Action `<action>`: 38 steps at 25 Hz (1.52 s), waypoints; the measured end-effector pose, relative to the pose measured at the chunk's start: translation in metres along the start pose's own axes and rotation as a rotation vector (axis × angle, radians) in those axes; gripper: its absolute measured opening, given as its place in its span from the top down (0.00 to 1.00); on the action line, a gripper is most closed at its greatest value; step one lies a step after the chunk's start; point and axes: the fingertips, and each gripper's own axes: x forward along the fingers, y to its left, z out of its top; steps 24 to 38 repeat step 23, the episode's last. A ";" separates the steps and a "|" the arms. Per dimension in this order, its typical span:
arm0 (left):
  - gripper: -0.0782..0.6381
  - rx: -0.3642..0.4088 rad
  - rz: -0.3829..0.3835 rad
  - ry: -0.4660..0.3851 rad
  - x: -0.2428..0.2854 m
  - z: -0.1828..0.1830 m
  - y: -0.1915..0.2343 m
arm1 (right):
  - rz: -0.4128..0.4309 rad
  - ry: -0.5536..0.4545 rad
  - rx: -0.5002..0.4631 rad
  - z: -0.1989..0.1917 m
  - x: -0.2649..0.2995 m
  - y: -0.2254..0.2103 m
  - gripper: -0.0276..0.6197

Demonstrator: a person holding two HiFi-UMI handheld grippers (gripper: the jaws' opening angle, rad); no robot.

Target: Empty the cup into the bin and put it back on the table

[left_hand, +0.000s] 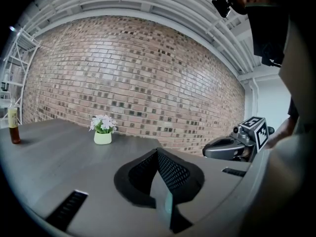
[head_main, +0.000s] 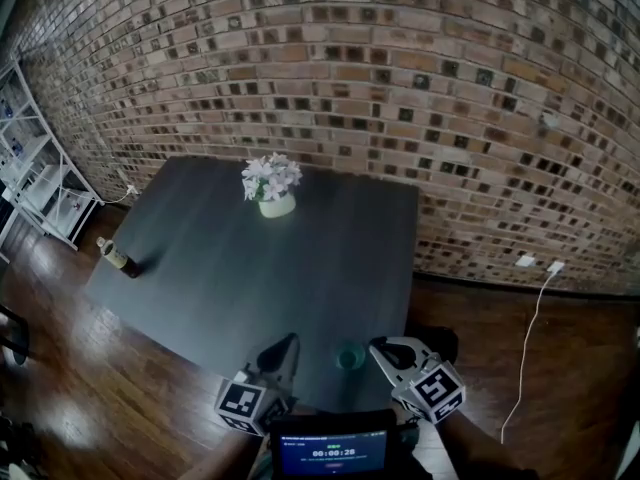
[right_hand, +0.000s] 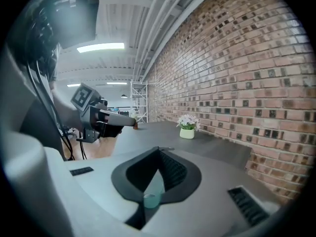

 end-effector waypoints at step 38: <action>0.89 0.008 -0.027 -0.027 0.005 0.003 0.004 | -0.061 -0.014 0.055 0.006 0.004 -0.014 0.96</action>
